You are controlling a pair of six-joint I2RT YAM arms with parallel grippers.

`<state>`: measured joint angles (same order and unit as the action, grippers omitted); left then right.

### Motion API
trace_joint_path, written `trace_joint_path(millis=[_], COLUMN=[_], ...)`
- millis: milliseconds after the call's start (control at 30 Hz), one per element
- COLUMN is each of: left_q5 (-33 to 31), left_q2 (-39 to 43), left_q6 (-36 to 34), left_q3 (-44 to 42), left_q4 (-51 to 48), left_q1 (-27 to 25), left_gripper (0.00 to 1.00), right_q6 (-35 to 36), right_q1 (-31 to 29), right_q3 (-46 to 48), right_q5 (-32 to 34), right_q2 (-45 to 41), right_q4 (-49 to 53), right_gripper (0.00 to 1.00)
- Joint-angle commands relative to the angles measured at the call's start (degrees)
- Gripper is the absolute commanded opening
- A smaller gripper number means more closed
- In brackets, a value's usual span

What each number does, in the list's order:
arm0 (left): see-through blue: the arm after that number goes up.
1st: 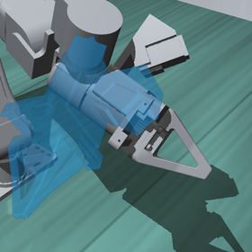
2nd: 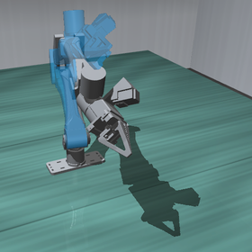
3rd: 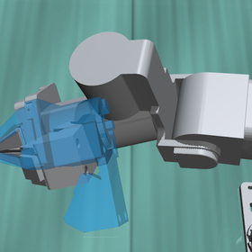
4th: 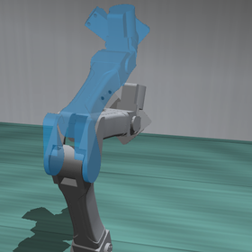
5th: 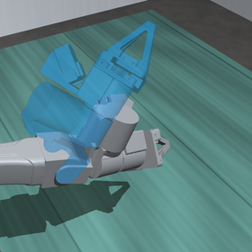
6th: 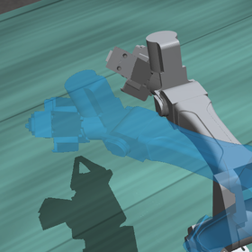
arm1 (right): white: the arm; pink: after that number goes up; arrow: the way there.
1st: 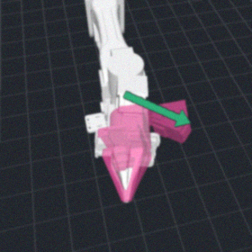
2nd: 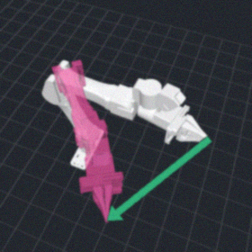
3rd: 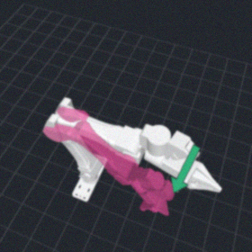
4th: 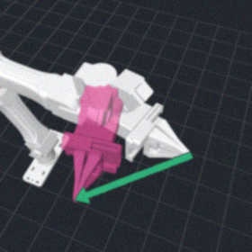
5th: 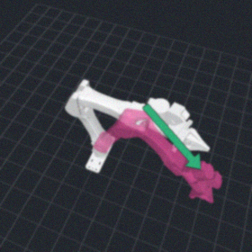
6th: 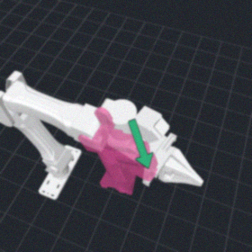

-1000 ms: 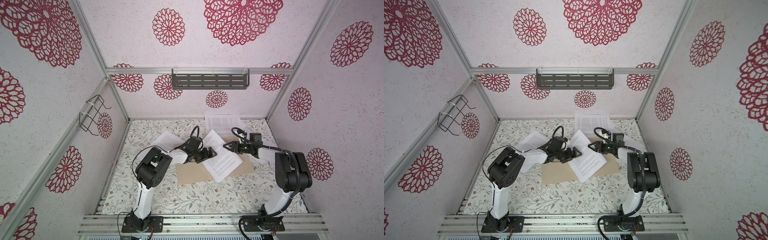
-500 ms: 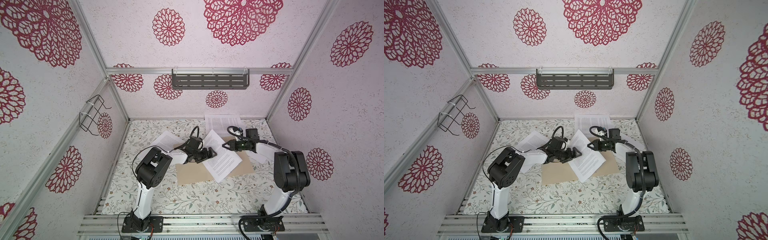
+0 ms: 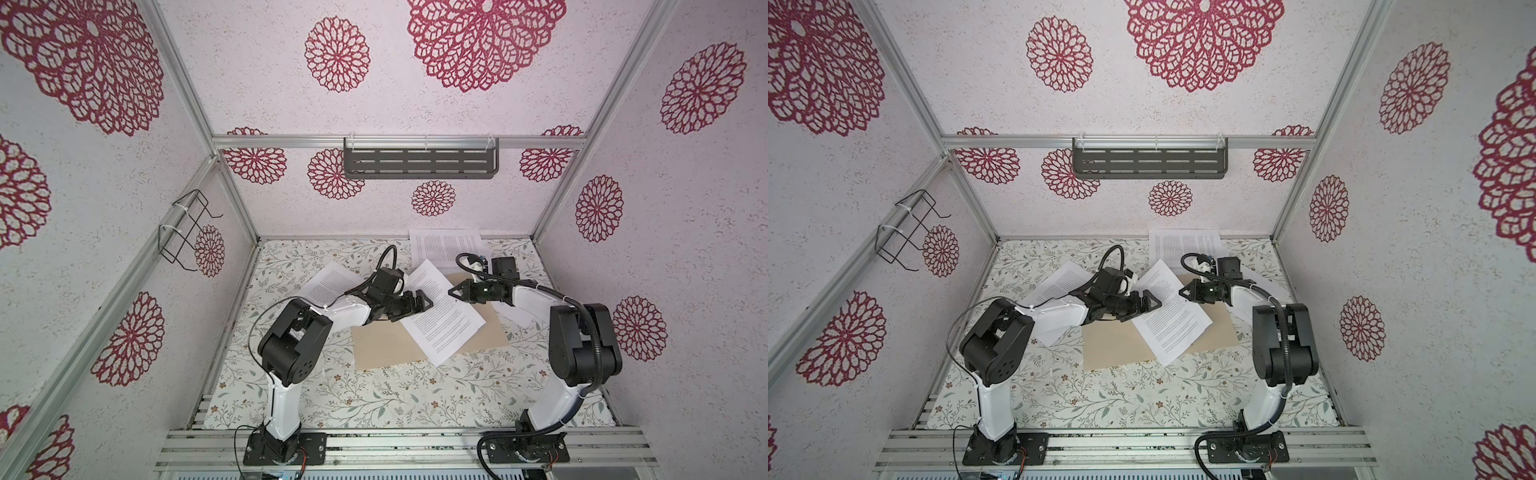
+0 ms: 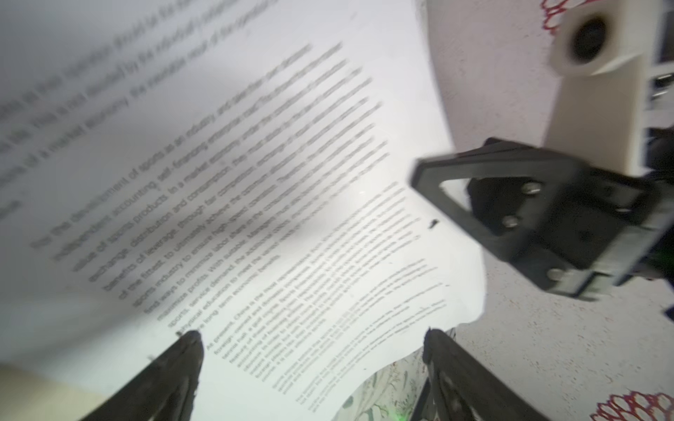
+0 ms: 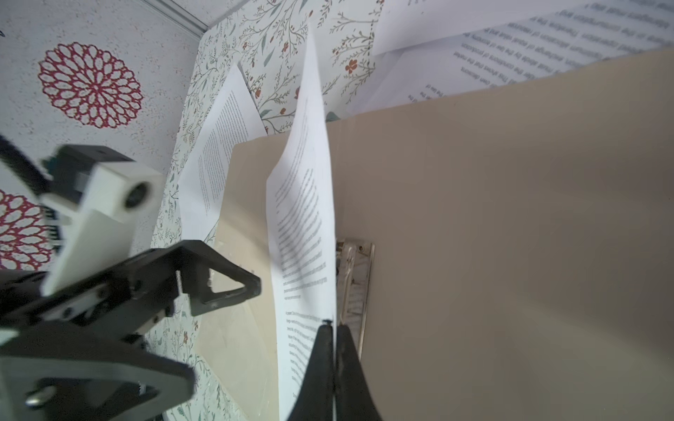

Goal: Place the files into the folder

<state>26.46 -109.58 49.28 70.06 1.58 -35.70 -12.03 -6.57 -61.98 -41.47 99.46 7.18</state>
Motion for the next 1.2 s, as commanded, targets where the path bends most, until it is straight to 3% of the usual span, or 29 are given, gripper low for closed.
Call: trace_joint_path(millis=[0,133,267,400,533,667,833,1167], left_q5=[-0.7,-8.3,-9.8,-12.9,-13.4,-13.7,-13.3,-10.0], left_q2=[10.2,21.6,32.6,43.6,50.7,53.0,51.9,45.0], left_q6=[-3.8,-5.1,-3.7,-4.2,-2.9,-2.0,-1.5,-0.6], left_q3=[-1.9,-11.0,-22.9,-32.1,-38.2,-40.8,-41.8,-41.9], left_q4=[-1.2,-4.5,-6.8,-14.2,-17.5,-18.4,-16.6,-11.4], left_q1=[0.9,2.9,8.7,13.6,16.0,17.1,17.2,17.3], left_gripper=[0.97,0.97,0.97,0.97,0.97,0.97,0.97,0.97], right_q6=[-3.3,-3.2,-8.0,-5.0,-2.2,-2.0,2.3,5.6], right_q1=[-1.1,-5.9,-13.4,-19.0,-23.8,-26.9,-27.2,-27.7], right_q3=[2.1,4.4,8.2,4.7,1.6,0.4,3.8,14.2], right_q5=[3.1,8.8,4.3,8.9,6.5,5.4,12.7,21.4], right_q2=[-8.9,-16.4,-20.7,-20.4,-15.1,-12.6,-11.8,-11.6], right_q4=[-3.8,-5.2,-20.1,-22.6,-26.8,-31.0,-33.7,-52.0], right_gripper=[0.00,0.00,0.00,0.00,0.00,0.00,0.00,0.00])
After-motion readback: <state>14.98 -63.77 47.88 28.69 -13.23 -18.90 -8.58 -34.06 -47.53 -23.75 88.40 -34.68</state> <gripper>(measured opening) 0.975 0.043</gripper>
